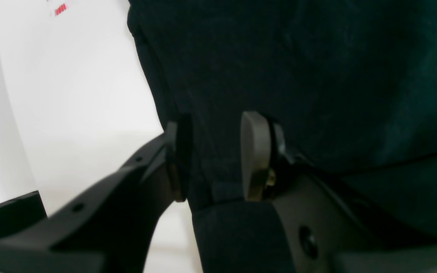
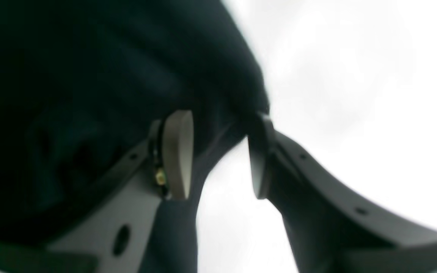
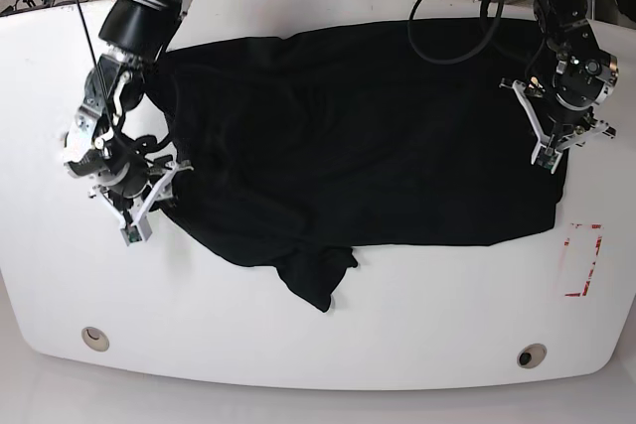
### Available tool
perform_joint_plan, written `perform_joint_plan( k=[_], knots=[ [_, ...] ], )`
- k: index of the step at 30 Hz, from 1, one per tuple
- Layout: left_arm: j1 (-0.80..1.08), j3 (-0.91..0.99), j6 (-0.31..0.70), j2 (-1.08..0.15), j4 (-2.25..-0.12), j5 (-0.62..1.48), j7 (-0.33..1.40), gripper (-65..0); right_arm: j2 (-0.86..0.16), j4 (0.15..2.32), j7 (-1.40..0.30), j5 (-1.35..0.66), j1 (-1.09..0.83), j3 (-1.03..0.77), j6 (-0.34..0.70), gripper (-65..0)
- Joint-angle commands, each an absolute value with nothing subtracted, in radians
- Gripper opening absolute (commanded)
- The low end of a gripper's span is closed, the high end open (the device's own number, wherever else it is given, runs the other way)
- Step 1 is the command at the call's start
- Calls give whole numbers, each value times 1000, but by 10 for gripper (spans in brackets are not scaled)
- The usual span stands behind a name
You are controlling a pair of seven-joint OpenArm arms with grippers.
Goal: Fold the T-shirt properly
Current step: 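Move the left gripper back to the shirt side and grasp the edge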
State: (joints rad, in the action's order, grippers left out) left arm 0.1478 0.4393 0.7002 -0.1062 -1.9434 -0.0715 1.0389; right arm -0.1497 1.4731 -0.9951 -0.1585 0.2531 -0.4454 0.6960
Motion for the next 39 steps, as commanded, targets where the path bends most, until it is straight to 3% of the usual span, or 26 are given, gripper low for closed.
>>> perform_joint_plan(
  k=[1, 5, 7, 9, 19, 28, 30, 37, 39],
  knots=[
    [140, 450, 698, -114, -1959, -70, 1023, -451, -173, 1406, -926, -150, 314, -443, 698, -349],
    [156, 478, 698, -114, -1959, -68, 1023, -451, -177, 1290, -869, -108, 377, -443, 698, -212],
    [157, 484, 698, -114, -1959, -68, 1023, -451, -177, 1245, -846, -91, 397, -443, 698, -176],
    [159, 486, 698, -114, -1959, -68, 1023, -451, -177, 1214, -822, -77, 409, -443, 698, -181],
    [153, 513, 698, -114, -1959, -68, 1023, -453, -177, 993, -674, -39, 470, -441, 698, -254],
    [33, 611, 698, -116, -1911, -76, 1023, -444, -177, 964, -647, -41, 466, -441, 698, -512],
    [-12, 630, 698, -139, -1871, -77, 1026, -417, -176, 964, -647, -41, 464, -441, 698, -545],
    [-177, 639, 698, -191, -1650, -74, 1023, -200, -176, 964, -650, -41, 456, -441, 698, -550],
    [-223, 638, 698, -216, -1581, -68, 1023, -171, -176, 969, -650, -41, 444, -441, 698, -550]
  ],
)
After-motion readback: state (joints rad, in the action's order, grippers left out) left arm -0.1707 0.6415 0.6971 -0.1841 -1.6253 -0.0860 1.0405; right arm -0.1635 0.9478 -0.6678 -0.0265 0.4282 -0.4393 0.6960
